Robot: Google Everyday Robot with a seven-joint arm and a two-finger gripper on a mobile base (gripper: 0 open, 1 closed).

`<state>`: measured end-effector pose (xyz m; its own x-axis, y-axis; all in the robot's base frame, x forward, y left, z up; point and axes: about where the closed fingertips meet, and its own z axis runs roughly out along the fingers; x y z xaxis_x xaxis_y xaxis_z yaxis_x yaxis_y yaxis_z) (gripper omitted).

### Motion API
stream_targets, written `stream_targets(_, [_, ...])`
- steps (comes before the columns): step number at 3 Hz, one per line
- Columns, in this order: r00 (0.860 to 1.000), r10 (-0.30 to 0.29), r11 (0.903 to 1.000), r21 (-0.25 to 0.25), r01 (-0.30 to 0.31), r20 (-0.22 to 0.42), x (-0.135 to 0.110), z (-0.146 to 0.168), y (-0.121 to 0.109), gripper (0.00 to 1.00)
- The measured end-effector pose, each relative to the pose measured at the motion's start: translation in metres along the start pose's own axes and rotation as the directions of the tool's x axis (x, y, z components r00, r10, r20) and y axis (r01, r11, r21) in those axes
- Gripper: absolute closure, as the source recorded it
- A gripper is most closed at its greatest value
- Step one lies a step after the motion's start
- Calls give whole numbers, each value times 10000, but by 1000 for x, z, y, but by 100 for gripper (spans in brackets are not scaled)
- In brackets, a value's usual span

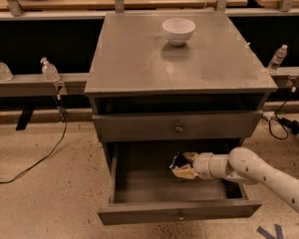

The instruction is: Place rxbar chocolate into middle drawer

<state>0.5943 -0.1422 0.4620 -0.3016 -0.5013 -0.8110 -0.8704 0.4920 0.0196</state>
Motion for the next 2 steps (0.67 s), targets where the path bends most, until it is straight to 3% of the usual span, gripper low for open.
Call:
stream_targets(1, [9996, 223, 9991, 344, -228, 165, 0, -10, -4, 9])
stream_targets(2, [9996, 222, 9992, 320, -228, 168, 0, -8, -3, 0])
